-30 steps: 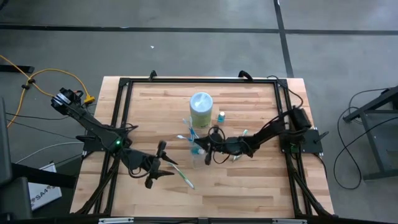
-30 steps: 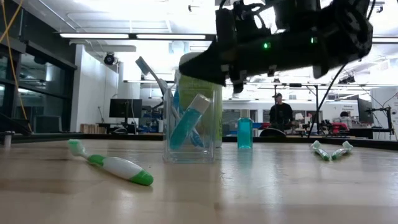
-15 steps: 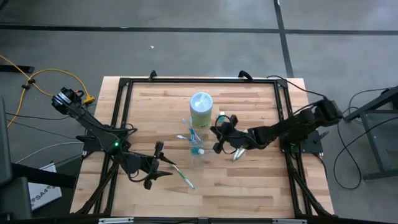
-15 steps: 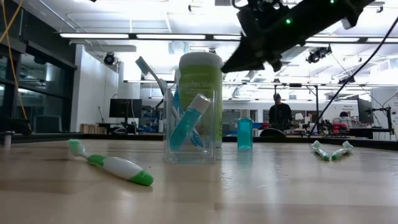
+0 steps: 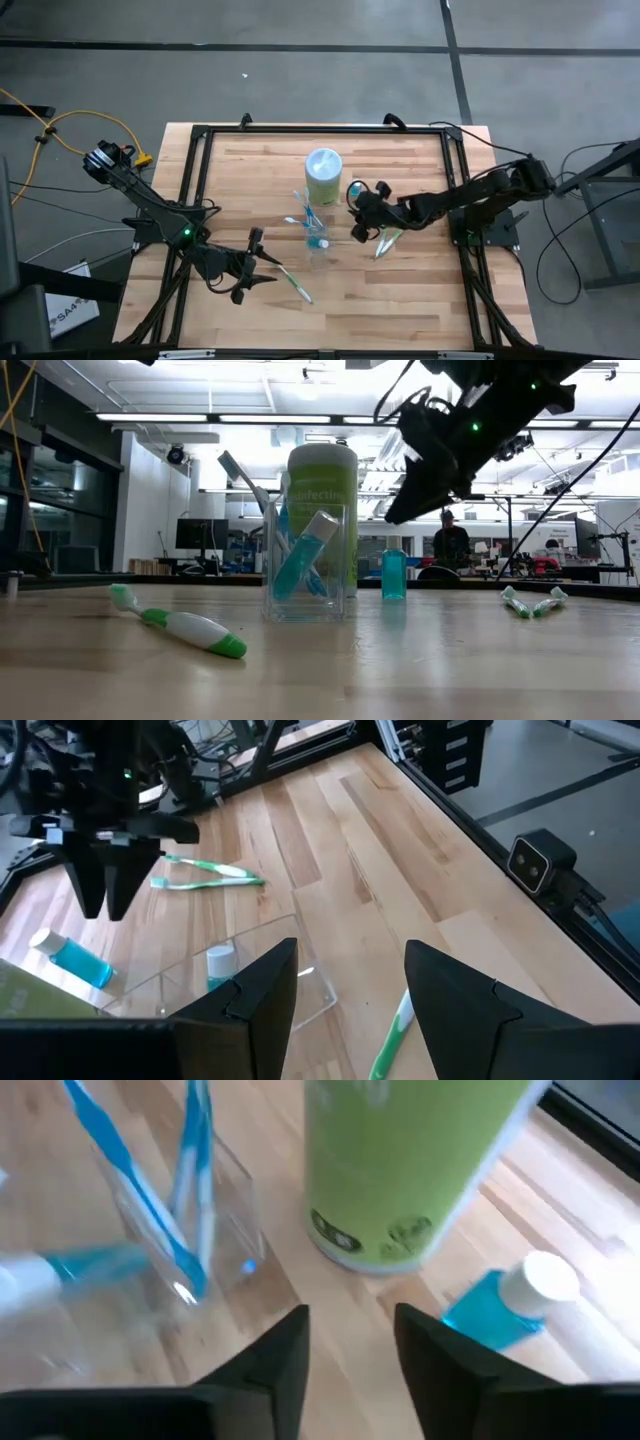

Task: Pick & Place toothbrushing station
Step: Put the mouthwash into the transparent organizer

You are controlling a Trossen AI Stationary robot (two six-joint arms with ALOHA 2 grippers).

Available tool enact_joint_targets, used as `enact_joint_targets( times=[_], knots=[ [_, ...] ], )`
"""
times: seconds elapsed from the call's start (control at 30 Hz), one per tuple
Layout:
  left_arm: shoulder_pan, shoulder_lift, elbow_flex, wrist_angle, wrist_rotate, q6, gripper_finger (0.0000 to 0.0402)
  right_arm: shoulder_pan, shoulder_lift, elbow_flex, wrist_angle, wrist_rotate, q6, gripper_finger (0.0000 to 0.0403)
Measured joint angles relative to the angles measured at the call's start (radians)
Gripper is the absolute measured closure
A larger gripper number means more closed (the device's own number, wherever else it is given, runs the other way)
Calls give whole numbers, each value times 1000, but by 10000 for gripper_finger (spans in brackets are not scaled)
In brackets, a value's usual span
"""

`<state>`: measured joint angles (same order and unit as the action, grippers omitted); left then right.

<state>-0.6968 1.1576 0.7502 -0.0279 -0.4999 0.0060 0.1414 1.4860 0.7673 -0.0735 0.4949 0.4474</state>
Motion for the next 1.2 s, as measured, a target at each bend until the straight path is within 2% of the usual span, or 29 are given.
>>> enact_joint_targets(
  times=[0.27, 0.77, 1.07, 1.2],
  knots=[
    [0, 0, 0, -19, 1, 0, 222, -35, 0, 0, -92, -27, -98, 218],
    [1, 0, 0, -44, 3, 1, 222, -189, 0, 0, -192, -37, -235, 215],
    [21, 0, 0, -64, 3, 1, 222, -338, 0, 0, -196, -230, -344, 215],
    [31, 0, 0, -65, 3, 2, 222, -391, 0, 0, -142, -317, -406, 215]
  ],
)
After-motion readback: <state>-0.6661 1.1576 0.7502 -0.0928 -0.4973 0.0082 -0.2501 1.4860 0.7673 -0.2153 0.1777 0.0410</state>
